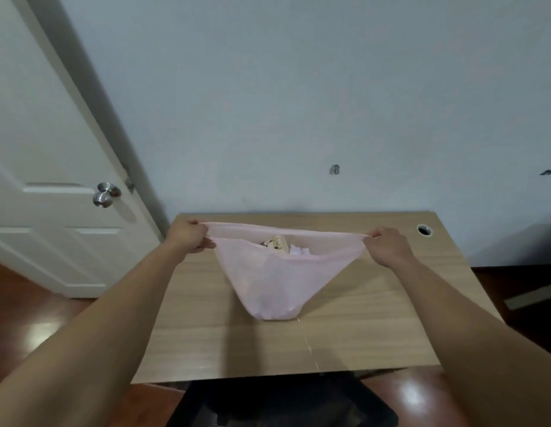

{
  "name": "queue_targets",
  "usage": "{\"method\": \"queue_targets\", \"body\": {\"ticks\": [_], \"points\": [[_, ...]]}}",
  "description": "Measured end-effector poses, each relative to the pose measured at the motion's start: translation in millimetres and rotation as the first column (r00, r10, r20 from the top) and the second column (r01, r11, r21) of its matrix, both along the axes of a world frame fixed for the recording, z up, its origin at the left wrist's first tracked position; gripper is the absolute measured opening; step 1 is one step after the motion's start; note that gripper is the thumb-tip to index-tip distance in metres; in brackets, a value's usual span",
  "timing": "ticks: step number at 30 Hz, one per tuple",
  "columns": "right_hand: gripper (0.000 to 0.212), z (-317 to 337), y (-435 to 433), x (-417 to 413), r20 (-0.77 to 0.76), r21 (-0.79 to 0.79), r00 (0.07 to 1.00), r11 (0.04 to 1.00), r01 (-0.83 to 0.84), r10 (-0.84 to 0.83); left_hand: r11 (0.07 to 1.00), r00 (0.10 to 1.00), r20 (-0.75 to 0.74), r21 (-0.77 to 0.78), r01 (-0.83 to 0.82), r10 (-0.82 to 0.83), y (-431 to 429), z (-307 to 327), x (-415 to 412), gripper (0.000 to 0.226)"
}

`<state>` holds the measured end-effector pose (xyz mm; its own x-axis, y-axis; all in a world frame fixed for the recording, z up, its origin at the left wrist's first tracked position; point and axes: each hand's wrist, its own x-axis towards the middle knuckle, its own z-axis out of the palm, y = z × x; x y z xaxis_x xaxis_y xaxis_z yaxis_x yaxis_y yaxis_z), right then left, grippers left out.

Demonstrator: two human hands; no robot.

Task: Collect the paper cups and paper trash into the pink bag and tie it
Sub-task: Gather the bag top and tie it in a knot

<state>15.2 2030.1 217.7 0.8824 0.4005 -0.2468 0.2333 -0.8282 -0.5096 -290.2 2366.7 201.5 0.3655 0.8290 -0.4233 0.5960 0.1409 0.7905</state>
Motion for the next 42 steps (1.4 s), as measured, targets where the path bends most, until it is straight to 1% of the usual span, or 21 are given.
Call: {"method": "queue_targets", "body": {"ticks": [3, 5, 7, 9, 11, 12, 15, 17, 19, 21, 23, 25, 27, 28, 30, 32, 34, 36, 39, 42], "points": [[0.021, -3.2, -6.7, -0.9, 0.003, -0.084, 0.997, 0.994, -0.076, 0.077, 0.994, 0.999, 0.021, -0.11, 0.026, -0.024, -0.3, 7.3, -10.3, 0.011], [0.022, -2.1, -11.9, -0.8, -0.045, -0.12, 0.996, 0.99, -0.079, 0.074, 0.982, 0.999, 0.021, -0.184, 0.042, -0.039, 4.7, 7.3, -17.0, 0.018], [0.018, -1.4, -14.0, -1.0, -0.114, -0.109, 0.993, 0.993, -0.056, 0.043, 0.965, 0.999, 0.014, -0.259, 0.05, -0.048, 8.2, 7.2, -23.0, 0.025], [0.023, -2.2, -12.6, -2.3, -0.23, -0.018, 0.972, 0.999, 0.045, -0.048, 0.94, 0.998, 0.034, -0.336, 0.062, -0.054, 6.4, 8.0, -26.4, 0.028], [0.031, -1.7, -10.2, -6.5, -0.409, 0.128, 0.903, 0.972, 0.198, -0.13, 0.905, 0.994, 0.102, -0.417, 0.089, -0.05, 1.0, 9.3, -27.5, 0.031], [0.034, 0.2, -9.1, -8.7, -0.484, 0.183, 0.863, 0.948, 0.261, -0.144, 0.885, 0.988, 0.151, -0.452, 0.108, -0.043, -0.7, 8.4, -28.0, 0.033], [0.037, 5.8, -10.1, -10.1, -0.631, 0.268, 0.767, 0.894, 0.36, -0.12, 0.84, 0.953, 0.301, -0.511, 0.183, -0.025, -3.4, 4.2, -32.2, 0.041], [0.034, 4.4, -14.0, -6.9, -0.689, 0.308, 0.72, 0.868, 0.389, -0.078, 0.819, 0.93, 0.366, -0.524, 0.234, -0.031, -3.2, -0.4, -37.9, 0.042], [0.033, 1.7, -19.4, -4.9, -0.722, 0.332, 0.69, 0.853, 0.403, -0.045, 0.798, 0.916, 0.4, -0.539, 0.27, -0.04, -2.1, -6.8, -44.9, 0.043], [0.032, 1.4, -24.7, -6.6, -0.736, 0.351, 0.676, 0.84, 0.414, -0.026, 0.784, 0.909, 0.416, -0.555, 0.279, -0.029, -1.4, -11.9, -51.4, 0.046], [0.024, 0.3, -28.2, -9.2, -0.746, 0.373, 0.666, 0.822, 0.43, -0.011, 0.778, 0.898, 0.439, -0.554, 0.295, -0.028, -4.3, -15.5, -56.2, 0.053], [0.019, -7.2, -32.7, -9.1, -0.752, 0.397, 0.659, 0.816, 0.42, 0.027, 0.775, 0.884, 0.463, -0.533, 0.339, -0.068, -11.2, -22.0, -59.9, 0.061], [0.024, -18.6, -35.4, -8.9, -0.734, 0.419, 0.675, 0.832, 0.363, 0.075, 0.784, 0.866, 0.483, -0.487, 0.386, -0.127, -18.2, -30.8, -61.7, 0.066], [0.025, -23.2, -35.6, -10.1, -0.713, 0.425, 0.696, 0.843, 0.329, 0.088, 0.792, 0.86, 0.491, -0.467, 0.394, -0.139, -20.4, -35.5, -62.3, 0.064], [0.024, -29.8, -35.0, -13.6, -0.668, 0.423, 0.739, 0.861, 0.284, 0.085, 0.813, 0.862, 0.482, -0.435, 0.388, -0.154, -21.8, -44.9, -62.0, 0.052], [0.021, -31.9, -34.9, -17.1, -0.621, 0.418, 0.782, 0.865, 0.278, 0.049, 0.833, 0.876, 0.453, -0.411, 0.37, -0.166, -21.2, -51.0, -62.8, 0.041], [0.018, -31.3, -35.6, -19.3, -0.58, 0.417, 0.814, 0.866, 0.275, 0.021, 0.854, 0.887, 0.421, -0.374, 0.361, -0.191, -19.2, -52.4, -64.8, 0.036], [0.02, -28.6, -37.1, -21.2, -0.559, 0.419, 0.829, 0.864, 0.278, 0.004, 0.875, 0.897, 0.383, -0.328, 0.355, -0.22, -20.0, -47.6, -66.6, 0.031], [0.022, -26.1, -35.9, -23.2, -0.516, 0.427, 0.856, 0.851, 0.304, -0.046, 0.903, 0.909, 0.329, -0.255, 0.346, -0.256, -26.1, -36.4, -66.8, 0.033], [0.031, -24.9, -30.8, -23.6, -0.437, 0.445, 0.895, 0.843, 0.302, -0.091, 0.94, 0.918, 0.339, -0.194, 0.28, -0.203, -29.3, -32.8, -66.1, 0.027]]}}
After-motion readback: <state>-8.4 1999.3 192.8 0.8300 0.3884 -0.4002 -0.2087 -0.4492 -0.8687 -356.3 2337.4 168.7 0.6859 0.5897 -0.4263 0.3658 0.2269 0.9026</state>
